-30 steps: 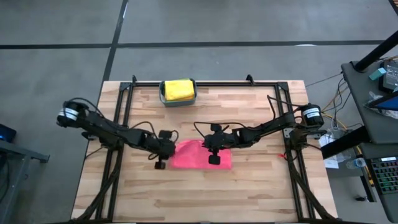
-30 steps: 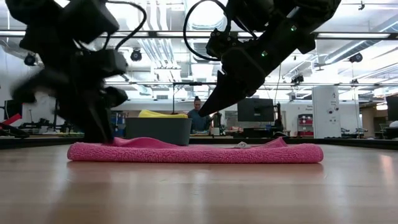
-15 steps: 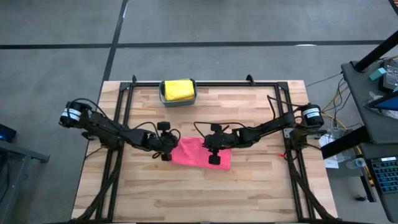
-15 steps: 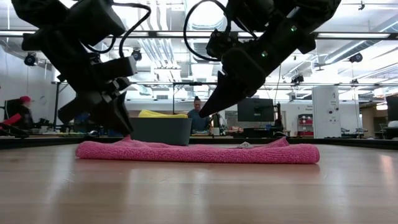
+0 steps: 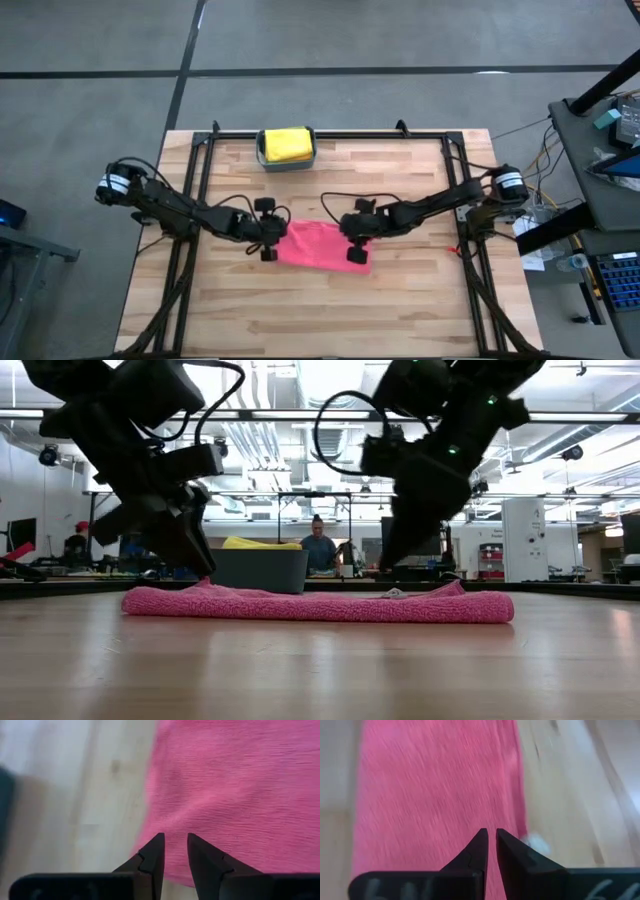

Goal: Fold microfiber towels
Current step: Fold the pink towel

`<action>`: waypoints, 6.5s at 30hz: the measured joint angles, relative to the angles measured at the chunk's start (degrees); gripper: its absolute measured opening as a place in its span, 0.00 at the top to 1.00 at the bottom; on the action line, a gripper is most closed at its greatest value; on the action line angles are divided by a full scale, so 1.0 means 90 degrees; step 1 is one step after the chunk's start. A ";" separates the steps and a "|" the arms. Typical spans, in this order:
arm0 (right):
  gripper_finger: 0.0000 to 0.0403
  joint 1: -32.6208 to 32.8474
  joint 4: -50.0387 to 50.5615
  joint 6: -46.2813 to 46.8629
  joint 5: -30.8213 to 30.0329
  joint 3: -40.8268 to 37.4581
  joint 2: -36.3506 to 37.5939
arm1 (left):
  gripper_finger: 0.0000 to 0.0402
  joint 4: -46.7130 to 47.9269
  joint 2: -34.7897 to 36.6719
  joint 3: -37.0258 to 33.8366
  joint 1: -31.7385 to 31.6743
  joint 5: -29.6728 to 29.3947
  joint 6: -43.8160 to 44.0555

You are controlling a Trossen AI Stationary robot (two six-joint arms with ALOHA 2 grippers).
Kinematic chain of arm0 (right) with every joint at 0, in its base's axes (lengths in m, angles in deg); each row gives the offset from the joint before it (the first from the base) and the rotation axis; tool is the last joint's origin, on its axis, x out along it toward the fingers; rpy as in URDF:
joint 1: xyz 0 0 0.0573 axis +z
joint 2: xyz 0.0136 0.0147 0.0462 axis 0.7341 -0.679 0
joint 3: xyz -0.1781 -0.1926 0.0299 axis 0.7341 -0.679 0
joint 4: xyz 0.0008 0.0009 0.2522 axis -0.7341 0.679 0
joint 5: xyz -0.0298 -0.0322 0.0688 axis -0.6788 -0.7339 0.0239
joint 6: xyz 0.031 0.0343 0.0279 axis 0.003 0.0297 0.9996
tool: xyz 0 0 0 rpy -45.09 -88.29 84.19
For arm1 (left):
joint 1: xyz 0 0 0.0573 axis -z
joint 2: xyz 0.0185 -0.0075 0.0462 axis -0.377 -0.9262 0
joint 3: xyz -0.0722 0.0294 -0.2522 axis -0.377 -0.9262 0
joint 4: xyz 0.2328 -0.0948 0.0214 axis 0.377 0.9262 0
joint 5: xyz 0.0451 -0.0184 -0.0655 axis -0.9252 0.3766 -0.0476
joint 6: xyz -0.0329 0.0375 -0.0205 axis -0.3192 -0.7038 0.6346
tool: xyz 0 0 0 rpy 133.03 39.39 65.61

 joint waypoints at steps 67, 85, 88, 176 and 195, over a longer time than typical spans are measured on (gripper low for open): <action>0.98 0.0056 0.0915 0.0950 -0.0652 -0.1384 0.1335 | 1.00 -0.1370 0.0061 -0.0840 -0.0640 -0.1092 -0.0941; 0.70 -0.0136 0.1686 0.1784 -0.0672 -0.1170 0.1683 | 0.74 -0.0706 0.0360 -0.0746 -0.0640 -0.0981 -0.0931; 0.66 -0.0138 0.1915 0.2340 -0.0502 -0.1161 0.1864 | 0.72 -0.0563 0.0693 -0.0672 -0.0627 -0.0697 -0.0929; 0.98 0.0333 0.0378 0.4625 -0.0175 0.0851 0.0022 | 0.72 -0.2872 -0.0931 -0.0794 -0.0035 0.1314 -0.0288; 0.98 -0.0069 0.0840 0.3340 -0.0175 0.2576 -0.1647 | 0.72 -0.2884 -0.0929 -0.0848 -0.0035 0.1343 -0.0324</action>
